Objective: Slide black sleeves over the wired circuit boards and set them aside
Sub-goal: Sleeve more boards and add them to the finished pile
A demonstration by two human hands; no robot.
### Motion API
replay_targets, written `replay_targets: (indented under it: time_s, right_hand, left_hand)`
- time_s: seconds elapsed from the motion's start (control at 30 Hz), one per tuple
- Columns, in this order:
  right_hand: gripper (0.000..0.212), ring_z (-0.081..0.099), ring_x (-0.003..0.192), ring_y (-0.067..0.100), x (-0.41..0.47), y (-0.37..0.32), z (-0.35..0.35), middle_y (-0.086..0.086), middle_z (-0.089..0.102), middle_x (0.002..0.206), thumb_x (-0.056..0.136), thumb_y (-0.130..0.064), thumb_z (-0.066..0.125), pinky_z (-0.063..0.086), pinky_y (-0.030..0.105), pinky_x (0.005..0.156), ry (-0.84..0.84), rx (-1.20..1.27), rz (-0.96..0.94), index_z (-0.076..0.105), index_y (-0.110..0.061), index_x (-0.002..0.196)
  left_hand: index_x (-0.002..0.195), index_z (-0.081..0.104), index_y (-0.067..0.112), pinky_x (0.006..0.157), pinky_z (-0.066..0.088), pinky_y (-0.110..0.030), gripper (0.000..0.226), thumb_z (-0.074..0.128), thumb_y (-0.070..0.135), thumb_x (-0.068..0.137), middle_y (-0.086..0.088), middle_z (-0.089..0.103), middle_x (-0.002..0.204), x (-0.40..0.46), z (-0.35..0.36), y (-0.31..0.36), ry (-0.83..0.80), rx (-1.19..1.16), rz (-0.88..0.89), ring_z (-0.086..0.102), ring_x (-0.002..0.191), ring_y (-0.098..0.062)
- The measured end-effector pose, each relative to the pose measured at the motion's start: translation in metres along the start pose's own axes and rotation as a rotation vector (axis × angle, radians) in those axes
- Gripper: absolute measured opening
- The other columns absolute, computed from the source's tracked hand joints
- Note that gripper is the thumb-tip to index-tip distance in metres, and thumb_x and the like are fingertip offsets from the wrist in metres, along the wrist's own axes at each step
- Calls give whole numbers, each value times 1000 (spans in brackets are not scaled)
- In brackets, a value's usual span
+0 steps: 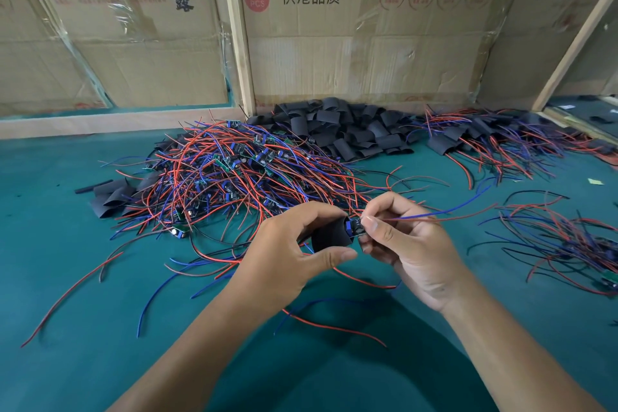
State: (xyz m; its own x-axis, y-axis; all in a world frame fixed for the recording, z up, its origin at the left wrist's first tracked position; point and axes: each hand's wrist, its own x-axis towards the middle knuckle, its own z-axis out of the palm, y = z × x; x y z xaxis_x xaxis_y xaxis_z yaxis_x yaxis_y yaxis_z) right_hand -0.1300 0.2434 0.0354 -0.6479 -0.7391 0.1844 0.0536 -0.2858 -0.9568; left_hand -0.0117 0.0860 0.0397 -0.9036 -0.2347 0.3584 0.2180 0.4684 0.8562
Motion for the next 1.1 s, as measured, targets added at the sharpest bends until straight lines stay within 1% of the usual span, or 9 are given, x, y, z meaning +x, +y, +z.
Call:
replay_targets:
  time_s: [0.23,0.43,0.6,0.67,0.77,0.83,0.87,1.0,1.1]
  right_hand:
    - [6,57,62,14,0,-2,-2,3,63,72,81,-21,71,32,34,65,10,23,-28,66,-23,78]
    - [10,57,63,14,-2,-6,-3,1,63,71,77,-28,75,33,34,66,-34,46,-30,65,-24,78]
    - [11,57,64,14,-2,-7,-4,2,63,71,77,-29,75,33,33,65,-40,34,-38,67,-22,80]
    - [12,57,64,15,-2,-7,-4,3,63,71,76,-29,76,34,34,65,-27,24,-34,69,-21,81]
    - [12,58,63,16,-1,-5,-5,6,64,71,75,-30,76,37,31,62,-10,3,-35,71,-21,82]
    - [11,57,62,16,-1,-5,-5,6,64,70,76,-29,75,40,22,56,-16,4,-48,70,-21,81]
    - [11,57,62,16,-1,-5,-4,7,64,70,76,-29,75,40,20,54,-17,6,-56,70,-20,81]
    - [9,57,61,16,-1,-4,-3,8,63,69,77,-28,74,41,19,54,-17,16,-78,70,-20,80]
    - [5,58,61,15,-1,-3,-2,7,63,68,81,-24,73,41,19,54,-37,-3,-88,70,-20,81]
  left_hand:
    - [109,69,34,87,48,-14,35,81,39,77,18,72,102,-1,0,5,82,67,38,68,98,-5]
    - [109,71,38,84,46,-11,33,80,40,78,20,72,99,-4,0,12,122,80,95,68,95,-3]
    - [109,71,36,88,49,-16,35,82,39,76,20,73,103,-4,-1,11,138,52,68,68,100,-4]
    - [108,71,35,87,49,-15,34,82,38,76,20,73,104,-4,-2,11,128,70,76,68,100,-4]
    - [110,71,30,84,48,-15,34,81,37,78,18,70,104,-3,-4,11,124,196,158,67,97,-5]
    - [111,71,29,84,49,-18,35,81,37,78,17,70,104,-3,-4,11,137,235,183,66,98,-6]
    - [110,70,31,85,48,-18,35,81,38,78,18,70,105,-3,-5,11,145,227,182,66,99,-5]
    - [107,69,37,86,47,-13,31,76,47,78,22,71,105,-3,-5,12,152,178,169,67,99,-3]
    - [108,71,30,87,45,-11,34,81,41,78,20,71,105,-2,-3,12,131,199,188,66,100,-2]
